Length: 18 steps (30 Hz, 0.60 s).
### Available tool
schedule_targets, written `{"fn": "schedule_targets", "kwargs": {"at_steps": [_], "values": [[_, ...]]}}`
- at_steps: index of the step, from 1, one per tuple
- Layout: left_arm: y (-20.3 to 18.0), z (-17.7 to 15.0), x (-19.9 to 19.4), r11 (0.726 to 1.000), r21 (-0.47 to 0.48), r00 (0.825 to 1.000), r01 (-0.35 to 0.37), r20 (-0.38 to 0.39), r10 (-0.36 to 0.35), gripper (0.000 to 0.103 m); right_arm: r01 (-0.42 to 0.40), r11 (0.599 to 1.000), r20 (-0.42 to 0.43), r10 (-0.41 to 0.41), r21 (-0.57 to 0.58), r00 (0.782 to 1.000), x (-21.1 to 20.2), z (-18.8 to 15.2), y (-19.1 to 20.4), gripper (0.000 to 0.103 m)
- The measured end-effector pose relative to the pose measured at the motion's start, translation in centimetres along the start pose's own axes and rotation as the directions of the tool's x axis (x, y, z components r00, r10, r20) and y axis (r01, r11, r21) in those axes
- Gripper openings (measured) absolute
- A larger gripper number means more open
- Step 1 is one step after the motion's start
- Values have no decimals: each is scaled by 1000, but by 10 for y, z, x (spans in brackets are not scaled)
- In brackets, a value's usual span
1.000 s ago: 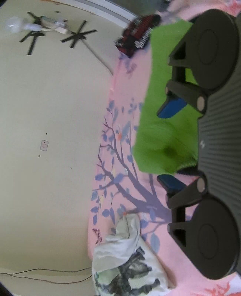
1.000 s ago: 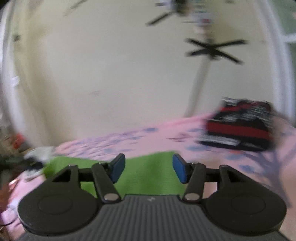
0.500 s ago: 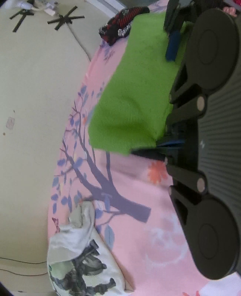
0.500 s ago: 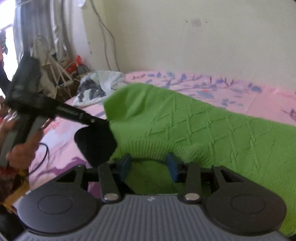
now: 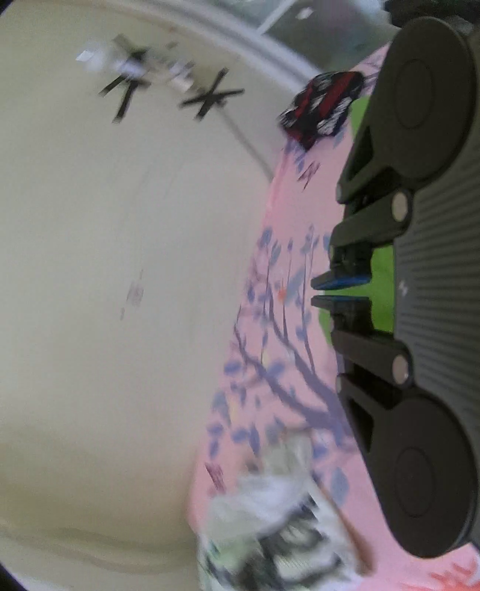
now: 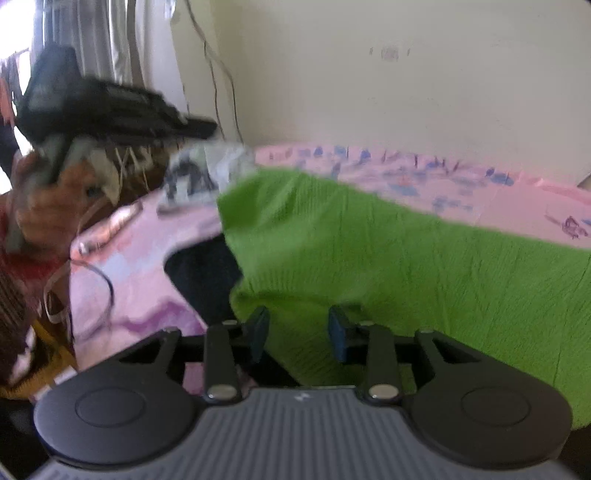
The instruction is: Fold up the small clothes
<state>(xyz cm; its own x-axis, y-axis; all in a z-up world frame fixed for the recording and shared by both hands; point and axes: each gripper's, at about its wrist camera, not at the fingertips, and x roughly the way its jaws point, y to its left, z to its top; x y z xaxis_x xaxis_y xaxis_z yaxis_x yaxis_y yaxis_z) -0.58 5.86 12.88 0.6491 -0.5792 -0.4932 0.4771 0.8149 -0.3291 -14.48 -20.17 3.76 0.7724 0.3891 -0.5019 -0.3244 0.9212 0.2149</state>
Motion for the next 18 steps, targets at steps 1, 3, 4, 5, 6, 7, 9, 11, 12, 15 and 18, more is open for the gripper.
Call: {"fn": "schedule_targets", "kwargs": {"at_steps": [1, 3, 4, 5, 6, 7, 9, 11, 12, 15, 18], "values": [[-10, -2, 7, 999, 35, 1000, 13, -7, -12, 5, -4, 1000, 33, 3, 13, 999, -3, 4, 0, 26], [-25, -5, 28, 995, 94, 999, 26, -25, -23, 8, 9, 999, 79, -12, 34, 997, -5, 13, -1, 26], [-28, -7, 41, 994, 105, 999, 27, -43, -23, 8, 20, 999, 99, -25, 44, 995, -3, 19, -2, 26], [-27, -7, 53, 994, 102, 998, 27, -60, -21, 8, 28, 998, 112, -34, 51, 993, 0, 23, -3, 26], [-27, -11, 63, 996, 91, 997, 23, -82, -15, 8, 36, 997, 119, -43, 64, 992, 5, 28, -6, 26], [-23, -14, 75, 997, 77, 994, 12, -110, -4, 8, 38, 996, 117, -48, 83, 992, 12, 33, -10, 26], [-15, -22, 95, 997, 62, 985, -34, -165, 44, 7, 45, 993, 99, -56, 109, 994, 29, 38, -18, 26], [-8, -33, 103, 996, 75, 983, -46, -176, 59, 8, 89, 988, 5, -90, 123, 996, 56, 36, -26, 25], [-8, -38, 101, 995, 86, 985, -46, -162, 60, 8, 83, 987, -6, -83, 136, 997, 64, 31, -31, 25], [-12, -43, 96, 991, 117, 983, -68, -162, 87, 8, 43, 985, 0, -44, 168, 999, 58, 29, -40, 23], [-15, -47, 95, 986, 150, 984, -78, -147, 101, 8, 29, 983, 23, -34, 181, 999, 39, 18, -46, 20]]}}
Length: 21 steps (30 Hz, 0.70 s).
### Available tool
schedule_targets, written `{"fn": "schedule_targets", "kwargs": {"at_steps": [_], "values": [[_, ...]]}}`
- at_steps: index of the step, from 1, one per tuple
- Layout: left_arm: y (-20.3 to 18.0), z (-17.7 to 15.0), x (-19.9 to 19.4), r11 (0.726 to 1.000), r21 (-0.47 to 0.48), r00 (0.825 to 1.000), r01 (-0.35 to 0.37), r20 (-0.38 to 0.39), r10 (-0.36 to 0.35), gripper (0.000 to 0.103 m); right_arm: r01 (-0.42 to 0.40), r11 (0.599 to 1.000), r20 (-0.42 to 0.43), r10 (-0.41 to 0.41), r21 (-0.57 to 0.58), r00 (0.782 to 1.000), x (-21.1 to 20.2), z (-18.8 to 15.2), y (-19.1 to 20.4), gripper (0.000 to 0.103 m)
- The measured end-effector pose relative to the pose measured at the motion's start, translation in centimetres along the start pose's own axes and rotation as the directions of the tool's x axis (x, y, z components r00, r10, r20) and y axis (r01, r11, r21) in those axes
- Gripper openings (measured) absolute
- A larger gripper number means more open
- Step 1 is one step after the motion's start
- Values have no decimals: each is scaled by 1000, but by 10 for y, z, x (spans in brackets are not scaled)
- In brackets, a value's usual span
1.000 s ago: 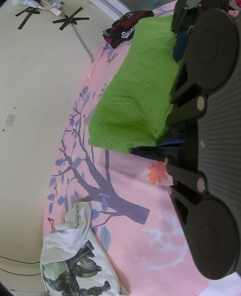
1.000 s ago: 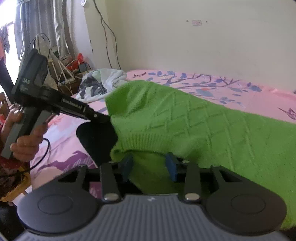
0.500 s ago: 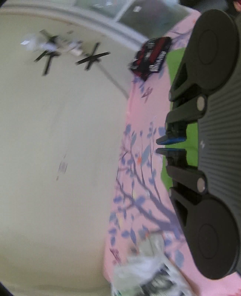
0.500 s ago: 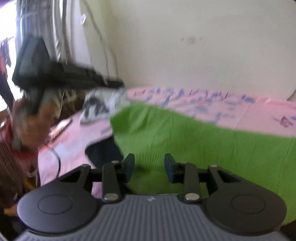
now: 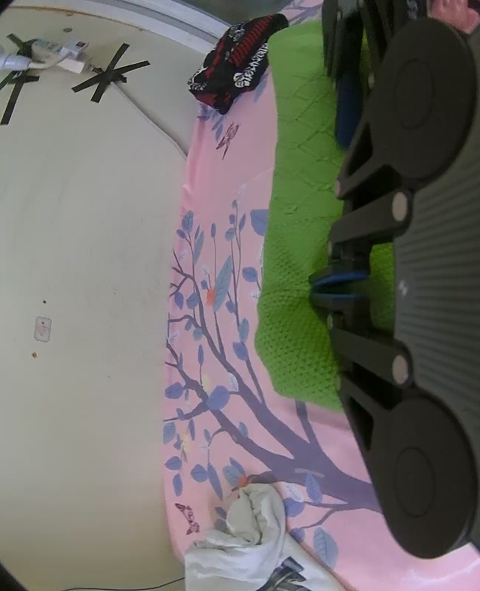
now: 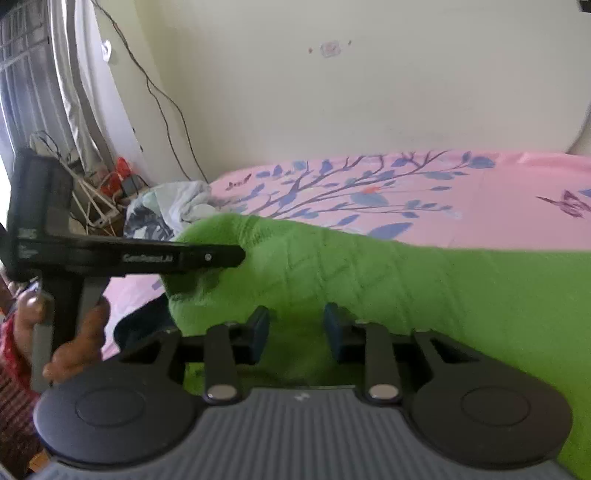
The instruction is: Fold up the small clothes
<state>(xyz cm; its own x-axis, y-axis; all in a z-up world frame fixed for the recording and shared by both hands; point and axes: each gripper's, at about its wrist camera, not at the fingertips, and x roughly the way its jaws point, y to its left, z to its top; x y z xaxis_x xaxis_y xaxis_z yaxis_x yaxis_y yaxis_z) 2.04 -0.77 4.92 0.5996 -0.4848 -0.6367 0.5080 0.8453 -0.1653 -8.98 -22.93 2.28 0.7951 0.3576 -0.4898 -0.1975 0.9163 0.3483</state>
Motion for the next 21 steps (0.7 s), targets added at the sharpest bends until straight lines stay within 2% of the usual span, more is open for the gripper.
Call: {"fn": "schedule_targets", "kwargs": {"at_steps": [2, 4, 6, 8, 9, 11, 14, 15, 18, 21], "values": [[0, -1, -3, 1000, -1, 1000, 3, -1, -3, 9, 13, 1000, 21, -13, 10, 1000, -19, -13, -10, 19], [-2, -1, -7, 1000, -3, 1000, 4, -4, -4, 9, 65, 997, 48, -67, 40, 997, -45, -21, -20, 20], [-7, 0, -12, 1000, -4, 1000, 20, -5, -20, 19, 78, 992, 97, -87, 99, 991, -72, -19, -32, 25], [-19, 2, -18, 997, 9, 997, 81, 5, -82, 19, 102, 987, 161, -121, 120, 980, -93, -13, -39, 39], [-27, 4, -18, 993, 20, 994, 113, 5, -113, 19, 119, 984, 180, -142, 135, 973, -98, -8, -44, 40], [-46, 6, -14, 989, 57, 991, 135, -2, -135, 19, 157, 974, 183, -187, 165, 965, -99, -2, -54, 38], [-65, 3, 3, 987, 102, 992, 126, -39, -123, 19, 288, 938, 80, -307, 192, 948, -73, -2, -79, 25], [-68, 1, 10, 988, 102, 992, 116, -52, -111, 19, 311, 933, 91, -331, 180, 939, -67, -8, -88, 23], [-68, -2, 18, 989, 106, 995, 104, -24, -102, 21, 274, 923, 106, -311, 270, 944, -72, -8, -102, 19], [-64, -3, 19, 989, 82, 993, 119, -15, -119, 21, 260, 929, 134, -302, 264, 944, -75, -15, -98, 22]]}}
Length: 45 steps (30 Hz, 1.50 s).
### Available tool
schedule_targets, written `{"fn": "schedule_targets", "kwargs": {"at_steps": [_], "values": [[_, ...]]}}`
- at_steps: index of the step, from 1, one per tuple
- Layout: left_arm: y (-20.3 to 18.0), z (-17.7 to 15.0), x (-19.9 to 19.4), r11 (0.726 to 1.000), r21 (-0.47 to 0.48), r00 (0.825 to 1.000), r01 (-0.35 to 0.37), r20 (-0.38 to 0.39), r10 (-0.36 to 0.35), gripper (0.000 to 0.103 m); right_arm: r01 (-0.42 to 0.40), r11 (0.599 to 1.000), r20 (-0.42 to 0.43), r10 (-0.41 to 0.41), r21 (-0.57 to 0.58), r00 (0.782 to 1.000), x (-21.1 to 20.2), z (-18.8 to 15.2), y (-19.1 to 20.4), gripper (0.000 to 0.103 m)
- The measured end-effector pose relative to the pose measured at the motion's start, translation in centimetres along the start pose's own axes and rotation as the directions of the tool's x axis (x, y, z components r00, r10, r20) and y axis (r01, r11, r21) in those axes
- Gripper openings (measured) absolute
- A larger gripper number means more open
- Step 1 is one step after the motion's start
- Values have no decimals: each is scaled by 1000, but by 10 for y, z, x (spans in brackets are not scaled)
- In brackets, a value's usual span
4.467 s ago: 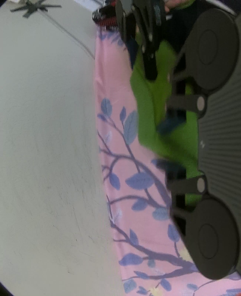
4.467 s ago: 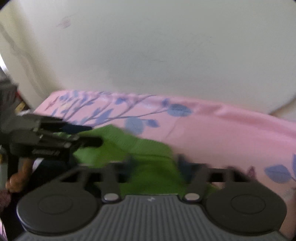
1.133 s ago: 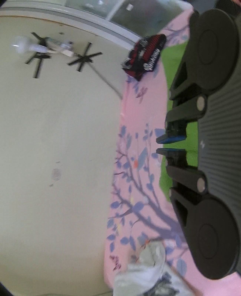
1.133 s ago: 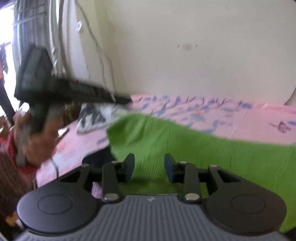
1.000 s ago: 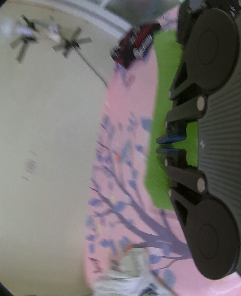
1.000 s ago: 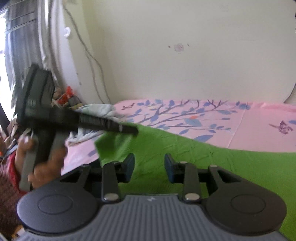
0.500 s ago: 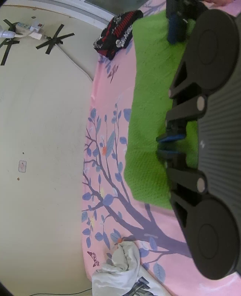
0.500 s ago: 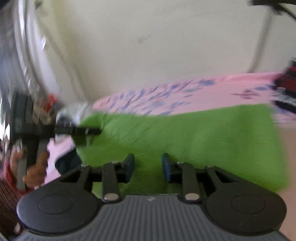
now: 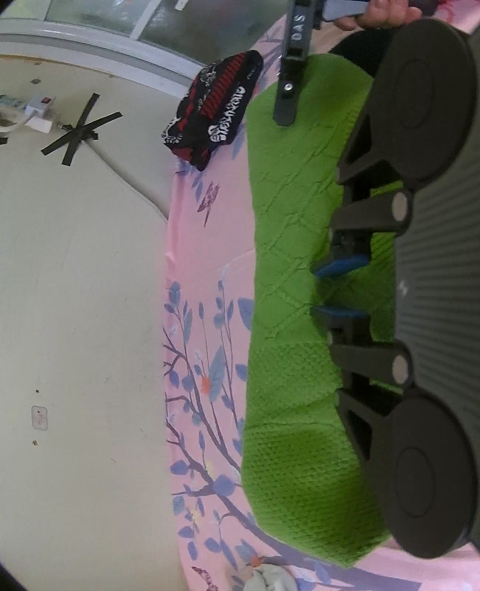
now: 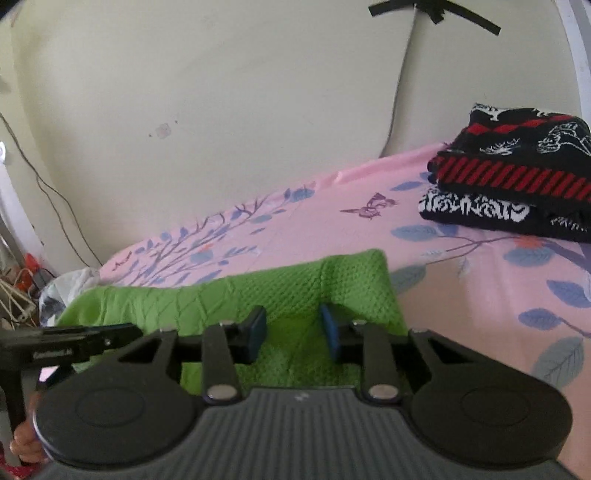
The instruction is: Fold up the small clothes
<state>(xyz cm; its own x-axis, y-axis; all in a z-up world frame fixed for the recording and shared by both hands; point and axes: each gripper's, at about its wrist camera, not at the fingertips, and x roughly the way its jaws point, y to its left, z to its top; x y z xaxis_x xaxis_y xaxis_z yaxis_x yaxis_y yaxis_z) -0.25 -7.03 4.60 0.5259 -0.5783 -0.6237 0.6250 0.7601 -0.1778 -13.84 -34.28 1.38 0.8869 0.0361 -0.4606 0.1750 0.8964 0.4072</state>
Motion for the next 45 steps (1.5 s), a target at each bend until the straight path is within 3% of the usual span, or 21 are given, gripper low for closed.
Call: {"fn": "schedule_targets", "kwargs": {"at_steps": [1, 4, 7, 9, 11, 16, 19, 22, 24, 26, 29, 33, 37, 39, 42, 45], "values": [[1, -1, 0, 1000, 3, 1000, 6, 7, -6, 21, -10, 1000, 3, 10, 16, 1000, -5, -1, -1, 25], [3, -9, -3, 1000, 16, 999, 27, 46, -27, 21, -56, 995, 32, 53, 84, 998, -34, -6, -8, 51], [4, -12, -5, 999, 16, 997, 47, 66, -48, 26, -72, 987, 77, 61, 142, 995, -68, -15, -17, 51], [4, -13, -6, 996, 17, 993, 92, 66, -93, 49, -47, 982, 76, 33, 181, 997, -85, -20, -26, 52], [0, -15, -8, 991, 35, 989, 131, 61, -133, 64, -29, 969, 53, 16, 244, 998, -96, -26, -38, 52], [-3, -17, -9, 989, 32, 988, 142, 58, -144, 69, -103, 896, -24, 126, 433, 992, -91, -45, -64, 50], [11, -15, -11, 975, -56, 976, 215, 61, -211, 72, -104, 899, -34, 131, 425, 991, -83, -42, -56, 51], [25, -14, -14, 945, -133, 954, 298, 73, -290, 65, -120, 905, -39, 149, 407, 988, -72, -40, -42, 55], [30, -13, -13, 916, -161, 930, 367, 67, -361, 31, -126, 909, -29, 149, 398, 988, -67, -41, -38, 55], [29, -13, -11, 899, -161, 913, 407, 56, -403, 10, -127, 909, -25, 149, 397, 988, -64, -40, -35, 55], [19, -14, -11, 900, -119, 908, 420, 41, -418, 7, -127, 909, -35, 154, 398, 988, -56, -38, -33, 49], [11, -19, 8, 935, -105, 937, 338, -54, -345, 5, -169, 881, -61, 218, 443, 974, -48, -37, -34, 36], [27, -17, 15, 898, -211, 912, 385, -63, -405, 5, -283, 891, -7, 306, 355, 952, -59, -14, -4, 32], [28, -18, 15, 897, -214, 911, 386, -63, -407, 5, -319, 905, -2, 332, 281, 943, -62, 2, 20, 32], [33, -16, 2, 899, -214, 918, 381, -27, -395, 5, -374, 913, -22, 382, 161, 924, -57, 21, 64, 32], [60, -14, -31, 869, -258, 907, 421, 99, -410, 5, -404, 913, -82, 408, 61, 909, -39, 31, 107, 32]]}}
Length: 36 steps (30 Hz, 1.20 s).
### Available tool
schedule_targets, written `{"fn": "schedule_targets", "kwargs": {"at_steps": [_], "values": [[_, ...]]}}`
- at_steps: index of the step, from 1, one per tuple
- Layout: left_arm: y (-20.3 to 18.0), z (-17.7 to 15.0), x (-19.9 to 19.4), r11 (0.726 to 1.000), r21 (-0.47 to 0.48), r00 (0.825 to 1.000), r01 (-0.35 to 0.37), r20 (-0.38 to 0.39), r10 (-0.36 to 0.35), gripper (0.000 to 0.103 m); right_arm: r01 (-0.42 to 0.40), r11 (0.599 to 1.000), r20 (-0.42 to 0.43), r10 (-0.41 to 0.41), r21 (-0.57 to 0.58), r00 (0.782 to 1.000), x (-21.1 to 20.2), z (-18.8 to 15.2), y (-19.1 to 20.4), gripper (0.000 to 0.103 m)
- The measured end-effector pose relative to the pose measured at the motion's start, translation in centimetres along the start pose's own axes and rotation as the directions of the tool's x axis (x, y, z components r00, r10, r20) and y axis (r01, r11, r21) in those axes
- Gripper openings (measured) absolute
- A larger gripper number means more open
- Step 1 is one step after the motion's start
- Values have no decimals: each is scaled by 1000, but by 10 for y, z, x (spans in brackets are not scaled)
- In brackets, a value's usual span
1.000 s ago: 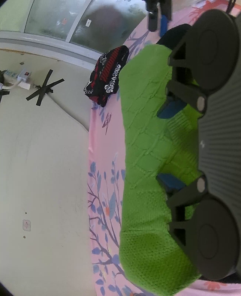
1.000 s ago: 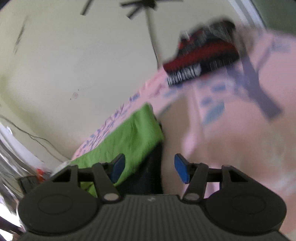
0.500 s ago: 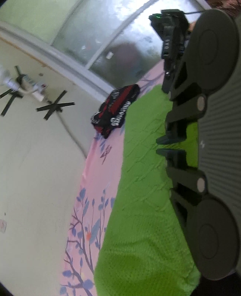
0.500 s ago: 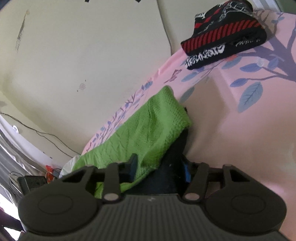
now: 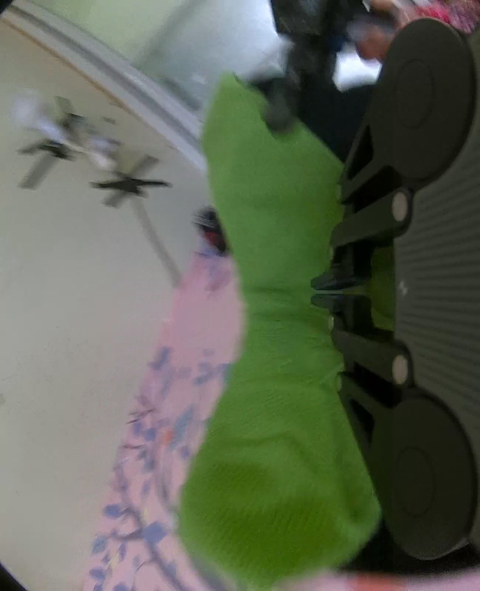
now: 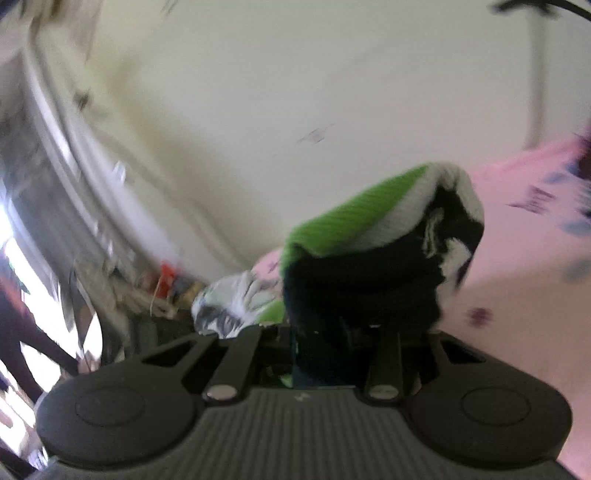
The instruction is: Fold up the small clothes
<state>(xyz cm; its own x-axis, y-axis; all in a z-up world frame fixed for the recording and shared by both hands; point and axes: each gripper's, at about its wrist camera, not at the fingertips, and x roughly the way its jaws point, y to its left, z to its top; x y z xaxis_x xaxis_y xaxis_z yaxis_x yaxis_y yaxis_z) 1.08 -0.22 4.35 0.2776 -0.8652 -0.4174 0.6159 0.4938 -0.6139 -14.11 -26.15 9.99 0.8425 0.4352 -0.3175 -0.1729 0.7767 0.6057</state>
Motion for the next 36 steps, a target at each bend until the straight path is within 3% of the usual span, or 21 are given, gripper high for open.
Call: {"fn": "schedule_targets", "kwargs": {"at_steps": [3, 7, 10, 13, 14, 16, 17, 23, 28, 31, 33, 36], "values": [[16, 5, -52, 999, -22, 991, -37, 128, 39, 5, -9, 996, -72, 2, -86, 997, 42, 2, 25, 32], [44, 8, -113, 989, -90, 960, -121, 241, 139, 5, -56, 984, -167, 27, -167, 985, 102, -2, 53, 33], [59, 8, -135, 979, -142, 941, -147, 285, 183, 5, -92, 977, -253, 42, -190, 966, 151, -10, 69, 33], [69, 6, -143, 972, -171, 933, -161, 295, 206, 10, -58, 979, -362, -17, -194, 932, 202, -30, 62, 39], [70, 5, -144, 972, -175, 933, -160, 294, 206, 12, -76, 975, -344, 0, -208, 939, 208, -35, 60, 43], [69, 4, -144, 974, -165, 936, -158, 290, 201, 18, -126, 972, -356, 48, -200, 933, 206, -34, 65, 66], [67, 4, -143, 975, -155, 936, -158, 290, 198, 23, -143, 970, -355, 66, -195, 933, 201, -33, 68, 67], [57, -4, -134, 986, -84, 947, -144, 277, 162, 34, -182, 954, -294, 108, -238, 950, 146, -20, 63, 58], [41, -10, -114, 978, -10, 946, -210, 252, 205, 42, -98, 962, -140, 64, -257, 988, 124, 11, 63, 44], [40, -17, -103, 966, 3, 944, -258, 216, 251, 39, -56, 964, -119, 26, -258, 993, 141, 27, 62, 37], [41, -23, -99, 958, 7, 942, -285, 189, 279, 22, -34, 953, -124, -4, -302, 992, 164, 32, 66, 36], [43, -31, -98, 950, 6, 941, -313, 141, 309, 5, 43, 905, -185, -133, -424, 974, 222, 28, 74, 36]]}}
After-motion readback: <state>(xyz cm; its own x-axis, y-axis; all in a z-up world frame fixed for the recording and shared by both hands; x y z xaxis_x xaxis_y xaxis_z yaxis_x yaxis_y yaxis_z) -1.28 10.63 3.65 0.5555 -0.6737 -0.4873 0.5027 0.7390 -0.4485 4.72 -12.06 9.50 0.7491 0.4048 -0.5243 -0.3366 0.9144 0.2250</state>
